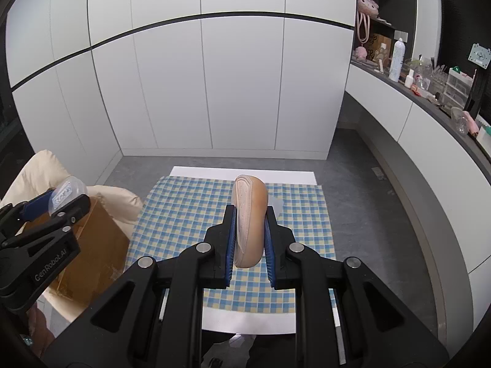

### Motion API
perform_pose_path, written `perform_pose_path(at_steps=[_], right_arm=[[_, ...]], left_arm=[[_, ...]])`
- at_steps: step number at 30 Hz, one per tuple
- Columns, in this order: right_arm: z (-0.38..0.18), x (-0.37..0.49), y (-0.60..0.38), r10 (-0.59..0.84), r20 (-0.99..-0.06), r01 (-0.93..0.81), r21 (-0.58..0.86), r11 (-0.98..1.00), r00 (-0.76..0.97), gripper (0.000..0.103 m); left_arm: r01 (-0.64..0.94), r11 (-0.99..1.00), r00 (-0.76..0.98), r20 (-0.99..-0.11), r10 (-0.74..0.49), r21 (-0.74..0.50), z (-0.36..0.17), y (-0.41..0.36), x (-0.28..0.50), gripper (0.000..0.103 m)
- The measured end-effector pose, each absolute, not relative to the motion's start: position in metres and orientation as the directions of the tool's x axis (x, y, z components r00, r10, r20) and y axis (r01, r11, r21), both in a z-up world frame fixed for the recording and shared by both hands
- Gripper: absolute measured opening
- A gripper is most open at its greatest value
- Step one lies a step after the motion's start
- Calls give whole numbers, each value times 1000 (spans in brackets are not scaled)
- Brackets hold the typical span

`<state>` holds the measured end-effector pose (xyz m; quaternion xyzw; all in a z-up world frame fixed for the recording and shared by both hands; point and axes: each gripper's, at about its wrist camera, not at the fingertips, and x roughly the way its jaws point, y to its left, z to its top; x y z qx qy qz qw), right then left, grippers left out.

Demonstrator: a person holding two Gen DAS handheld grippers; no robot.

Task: Organize objects
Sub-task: 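Carry the clear case with the left tool toward the box while the right tool carries the sponge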

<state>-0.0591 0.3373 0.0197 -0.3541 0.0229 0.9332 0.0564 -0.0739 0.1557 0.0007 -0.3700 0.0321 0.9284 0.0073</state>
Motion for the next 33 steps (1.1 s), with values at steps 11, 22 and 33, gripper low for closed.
perform_pose_path(at_steps=[11,22,33], right_arm=[[11,-30,337,150,-673,-161,-47,-986,-725,17],[-3,-1,323,94,-685,-98,-33,-995,-722,17],[-11,33,318,76,-688,-77,-29,-997,-722,17]], left_arm=[[-30,-997,-732,-681,-26,71,-2,150,-42,54],[-53,-997,-712,-702,-3,58,-16,140,-9,54],[-36,-997,-708,-705,-25,71,-25,133,18,54]])
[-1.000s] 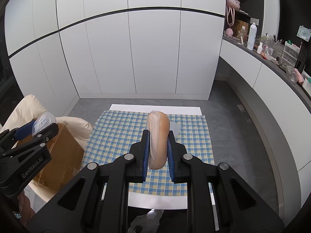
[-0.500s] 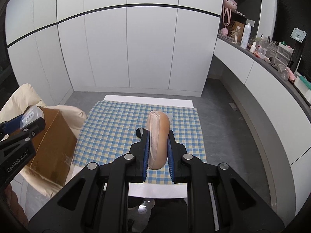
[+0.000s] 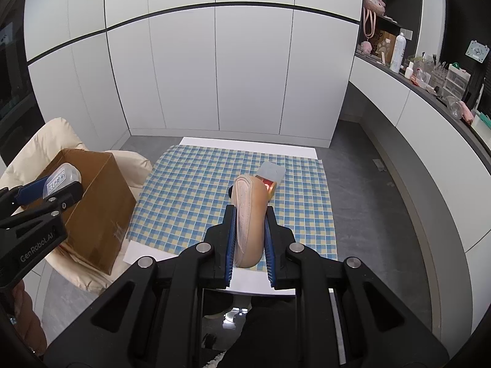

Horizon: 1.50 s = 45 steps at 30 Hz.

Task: Organize objects
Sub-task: 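Carry the clear case with the left tool toward the box while the right tool carries the sponge, then move the clear case with the left tool over the box while the right tool brings the sponge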

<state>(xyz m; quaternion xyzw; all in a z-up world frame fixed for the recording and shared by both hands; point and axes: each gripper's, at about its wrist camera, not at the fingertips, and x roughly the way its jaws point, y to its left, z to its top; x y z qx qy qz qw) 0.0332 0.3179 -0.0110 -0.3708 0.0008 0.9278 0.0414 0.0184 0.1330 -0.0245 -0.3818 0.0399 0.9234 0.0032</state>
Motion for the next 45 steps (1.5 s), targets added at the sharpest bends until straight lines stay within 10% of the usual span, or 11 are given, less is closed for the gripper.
perform_pose_path(at_steps=[45], right_arm=[[-38,90,293,61,-722,-48,-39,-998,-690,17]], left_arm=[[-21,-996,-690,-723,-45,82,-60,114,62,54]])
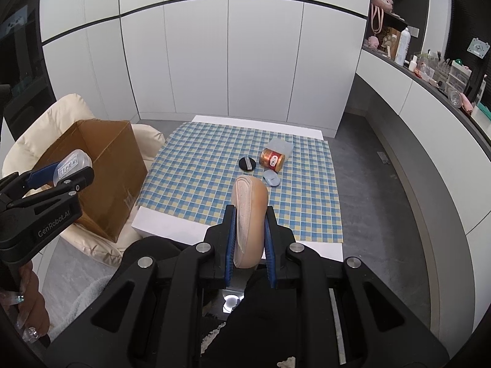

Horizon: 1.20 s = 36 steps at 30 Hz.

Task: Organize objects
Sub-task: 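Move the clear case with the left tool over the box while the right tool brings the sponge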

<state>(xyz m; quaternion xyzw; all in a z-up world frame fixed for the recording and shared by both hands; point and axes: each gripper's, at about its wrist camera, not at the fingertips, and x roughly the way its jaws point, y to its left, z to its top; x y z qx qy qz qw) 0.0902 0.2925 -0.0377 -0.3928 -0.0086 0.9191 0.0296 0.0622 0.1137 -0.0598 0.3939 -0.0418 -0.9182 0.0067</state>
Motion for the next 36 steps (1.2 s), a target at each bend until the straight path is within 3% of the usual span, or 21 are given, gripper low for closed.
perform_pose_path(at_steps=[24,36], right_arm=[[-64,62,265,34,-772,7,-49,-999,-635,17],[-68,49,204,-52,-774,145,-52,-988,-631,17]], left_arm=[[42,-998,-649,-757,-66,51,-82,80,53,54],[195,-980,-633,-758,-158,41,-80,16,73,54]])
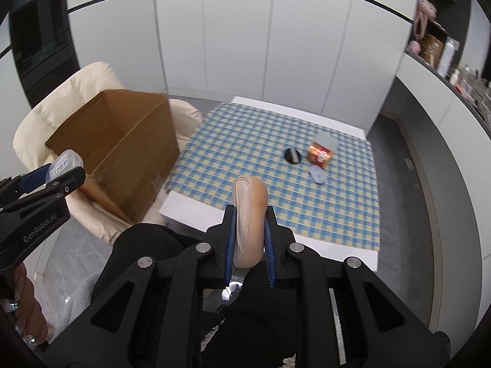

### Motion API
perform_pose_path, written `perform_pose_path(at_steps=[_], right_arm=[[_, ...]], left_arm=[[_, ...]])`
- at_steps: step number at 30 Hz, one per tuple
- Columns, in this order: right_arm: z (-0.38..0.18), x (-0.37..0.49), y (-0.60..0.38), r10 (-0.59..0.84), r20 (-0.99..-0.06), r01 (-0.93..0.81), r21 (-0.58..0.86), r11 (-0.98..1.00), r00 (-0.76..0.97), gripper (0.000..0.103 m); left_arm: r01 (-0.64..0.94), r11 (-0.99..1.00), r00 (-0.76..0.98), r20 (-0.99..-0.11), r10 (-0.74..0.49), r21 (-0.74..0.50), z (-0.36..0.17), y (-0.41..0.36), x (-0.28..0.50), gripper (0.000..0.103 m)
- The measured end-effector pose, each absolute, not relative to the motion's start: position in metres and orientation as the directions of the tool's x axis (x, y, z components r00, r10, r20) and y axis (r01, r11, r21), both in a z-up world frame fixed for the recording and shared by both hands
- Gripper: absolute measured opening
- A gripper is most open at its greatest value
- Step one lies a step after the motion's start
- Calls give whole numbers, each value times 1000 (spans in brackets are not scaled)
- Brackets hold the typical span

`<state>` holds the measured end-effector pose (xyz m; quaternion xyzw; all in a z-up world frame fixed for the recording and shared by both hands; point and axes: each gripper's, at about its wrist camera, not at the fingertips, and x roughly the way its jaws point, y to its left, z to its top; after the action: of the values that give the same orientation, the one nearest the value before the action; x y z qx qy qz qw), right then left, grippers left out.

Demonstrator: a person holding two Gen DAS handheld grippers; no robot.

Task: Organize objects
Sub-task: 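Move the clear case with the left tool over the box while the right tool brings the sponge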

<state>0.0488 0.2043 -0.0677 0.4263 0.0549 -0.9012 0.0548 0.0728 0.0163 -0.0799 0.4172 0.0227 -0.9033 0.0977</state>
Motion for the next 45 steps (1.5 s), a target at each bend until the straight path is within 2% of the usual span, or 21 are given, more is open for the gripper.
perform_pose_path(at_steps=[7,15,20,34,45], right_arm=[[-73,42,156,-107,-779,258,-73,-963,-618,17],[-77,35,114,-181,-776,373,-76,-925,-605,17],[-82,30,96,-209,-781,427,-80,-901,-588,17],[-96,11,85,-219,-801,456,-75,-887,-558,18],[-108,-14,65,-237,-813,483,-62,-873,-532,18]], left_arm=[[297,-955,-610,-764,-211,26,-81,-25,84,54],[384,-921,-592,-747,-303,69,-82,-49,92,54],[413,-909,-572,-758,-314,65,-87,-61,88,54],[456,-887,-533,-777,-335,69,-98,-77,76,54],[469,-881,-549,-759,-350,67,-94,-86,58,54]])
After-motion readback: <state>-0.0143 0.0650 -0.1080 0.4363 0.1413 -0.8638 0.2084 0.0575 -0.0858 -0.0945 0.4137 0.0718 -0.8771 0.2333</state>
